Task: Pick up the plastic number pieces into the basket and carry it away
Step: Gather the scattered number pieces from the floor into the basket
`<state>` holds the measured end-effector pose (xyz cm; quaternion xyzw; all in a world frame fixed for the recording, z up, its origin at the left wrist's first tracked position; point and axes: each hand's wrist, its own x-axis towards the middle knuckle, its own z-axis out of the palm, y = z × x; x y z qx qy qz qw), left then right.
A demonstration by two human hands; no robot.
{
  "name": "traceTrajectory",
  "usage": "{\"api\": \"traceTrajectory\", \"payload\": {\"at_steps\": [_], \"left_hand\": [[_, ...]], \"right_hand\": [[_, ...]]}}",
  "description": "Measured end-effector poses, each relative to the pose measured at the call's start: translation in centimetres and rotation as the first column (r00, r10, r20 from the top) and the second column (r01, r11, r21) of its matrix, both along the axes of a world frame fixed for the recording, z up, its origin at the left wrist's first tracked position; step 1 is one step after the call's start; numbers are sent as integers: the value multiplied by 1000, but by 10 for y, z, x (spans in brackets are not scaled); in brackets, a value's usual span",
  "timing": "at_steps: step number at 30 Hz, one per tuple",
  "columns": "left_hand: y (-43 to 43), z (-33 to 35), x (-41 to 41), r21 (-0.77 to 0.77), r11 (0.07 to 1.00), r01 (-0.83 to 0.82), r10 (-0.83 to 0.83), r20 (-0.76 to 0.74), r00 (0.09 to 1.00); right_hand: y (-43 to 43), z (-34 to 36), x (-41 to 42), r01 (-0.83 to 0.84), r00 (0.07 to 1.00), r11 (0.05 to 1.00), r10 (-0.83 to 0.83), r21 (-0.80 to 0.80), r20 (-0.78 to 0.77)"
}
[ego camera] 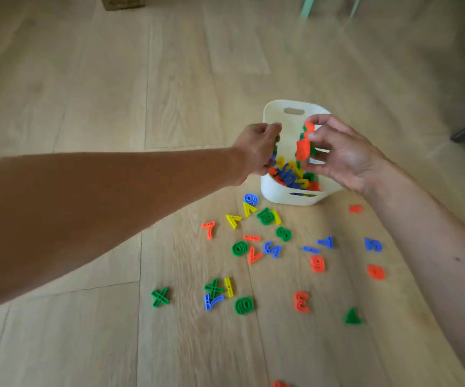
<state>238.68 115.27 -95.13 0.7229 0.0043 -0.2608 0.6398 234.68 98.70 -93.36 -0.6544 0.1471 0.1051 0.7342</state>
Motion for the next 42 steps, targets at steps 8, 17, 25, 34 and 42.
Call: {"api": "traceTrajectory", "payload": {"at_steps": [8, 17, 25, 34, 42], "left_hand": [[-63, -3, 20, 185, 983, 6, 5, -57, 998], [-20, 13, 30, 274, 961, 29, -49, 67, 997], [146, -18, -12, 762, 644, 76, -365, 218, 905], [227, -104, -83, 935, 349, 67, -520, 133, 844], [214, -95, -145, 815, 558, 156, -609, 274, 744]], "right_hand": [[-31, -25, 13, 189, 964, 977, -203, -100, -169], [-24, -26, -3, 353, 928, 863, -373, -361, 15], [85, -63, -74, -174, 938, 849, 298, -499, 179], [159, -136, -86, -203, 770, 259, 639, -944, 10], [156, -148, -82, -153, 762, 178, 648, -972, -2]]}}
